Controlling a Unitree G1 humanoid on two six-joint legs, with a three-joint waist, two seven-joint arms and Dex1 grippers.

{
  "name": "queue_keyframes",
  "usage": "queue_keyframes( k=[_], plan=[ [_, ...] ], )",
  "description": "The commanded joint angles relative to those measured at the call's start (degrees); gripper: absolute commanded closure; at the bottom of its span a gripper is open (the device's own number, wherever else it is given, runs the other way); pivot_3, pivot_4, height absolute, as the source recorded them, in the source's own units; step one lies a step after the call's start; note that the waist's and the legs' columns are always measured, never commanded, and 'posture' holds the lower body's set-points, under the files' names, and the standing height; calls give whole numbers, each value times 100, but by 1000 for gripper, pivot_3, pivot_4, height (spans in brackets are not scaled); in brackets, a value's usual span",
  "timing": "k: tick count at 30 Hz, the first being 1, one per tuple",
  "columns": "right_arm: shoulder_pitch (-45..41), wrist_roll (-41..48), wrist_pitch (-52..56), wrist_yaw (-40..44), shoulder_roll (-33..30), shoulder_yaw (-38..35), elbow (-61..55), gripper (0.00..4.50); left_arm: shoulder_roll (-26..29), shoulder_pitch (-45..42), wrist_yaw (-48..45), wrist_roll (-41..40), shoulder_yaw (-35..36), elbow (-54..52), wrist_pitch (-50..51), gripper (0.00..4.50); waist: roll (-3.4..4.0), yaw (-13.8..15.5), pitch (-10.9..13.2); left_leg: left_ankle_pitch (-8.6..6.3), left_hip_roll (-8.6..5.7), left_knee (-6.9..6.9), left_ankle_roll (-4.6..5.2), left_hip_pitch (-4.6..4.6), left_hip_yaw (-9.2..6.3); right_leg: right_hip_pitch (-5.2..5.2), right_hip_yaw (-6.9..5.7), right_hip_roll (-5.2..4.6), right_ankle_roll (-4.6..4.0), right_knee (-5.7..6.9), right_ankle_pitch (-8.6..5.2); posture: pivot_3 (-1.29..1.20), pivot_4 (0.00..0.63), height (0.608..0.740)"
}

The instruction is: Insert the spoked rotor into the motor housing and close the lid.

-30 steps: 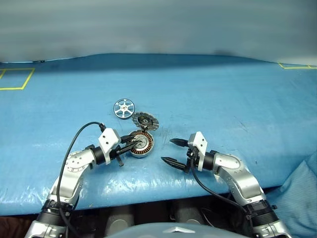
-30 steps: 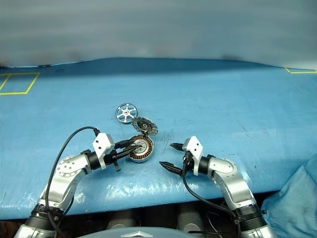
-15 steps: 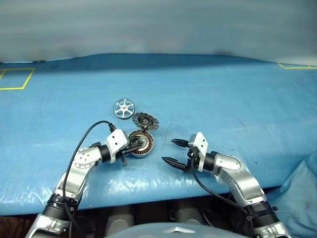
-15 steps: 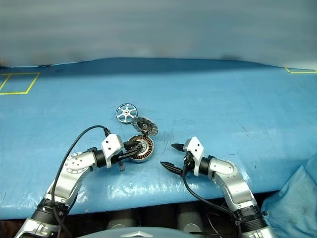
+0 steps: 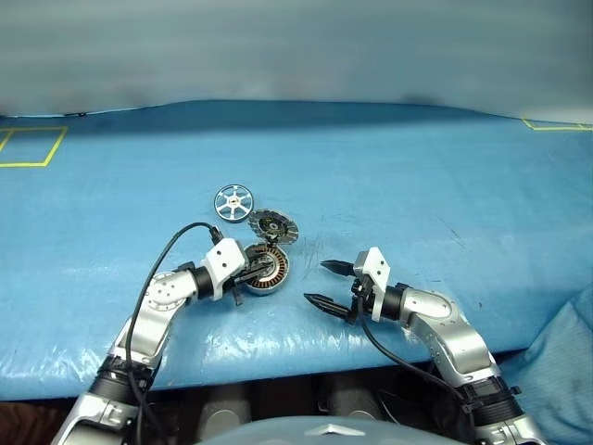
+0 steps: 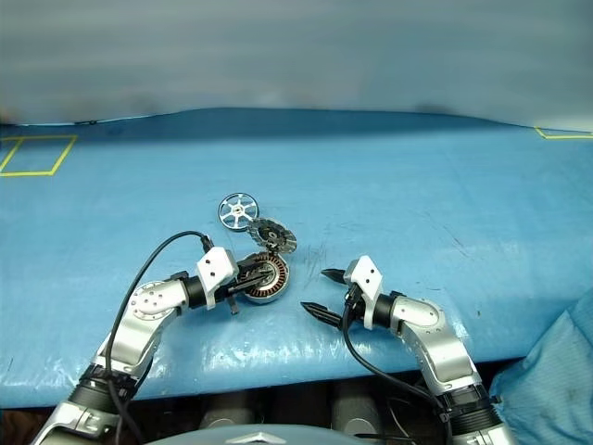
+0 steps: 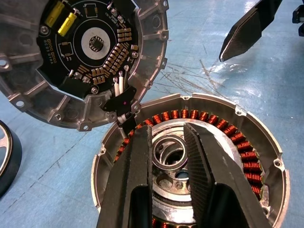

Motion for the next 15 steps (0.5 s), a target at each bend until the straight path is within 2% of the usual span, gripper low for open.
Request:
queue_keyframes(
  k=[1, 4, 11, 15],
  plan=[
    [-20, 127, -31, 11, 2, -88, -222, 0, -36, -41, 33, 84, -52, 72, 11, 3869, 0, -2, 0, 0, 0, 1, 0, 0, 0, 1, 0, 0, 0, 0, 0, 0, 150, 740],
    [-26, 124, -31, 9, 1, -90, -218, 0, -34, -37, 17, 92, -64, 94, 60, 3869, 0, -2, 0, 0, 0, 1, 0, 1, 0, 1, 0, 0, 1, 0, 0, 0, 150, 740],
    [-43, 115, -44, 3, 7, -94, -192, 0, -17, 20, 155, 147, -30, 75, 33, 1587, 0, -2, -1, 0, 0, 0, 0, 2, 0, 2, 0, 0, 1, 0, 0, 0, 150, 740],
    [-74, 109, -52, 3, 20, -90, -156, 0, -56, 134, 55, -121, 46, -106, -12, 1587, 0, -10, -1, 0, -1, -5, 0, 2, 0, 1, 1, 0, 0, -1, 1, 0, 150, 740]
  ],
)
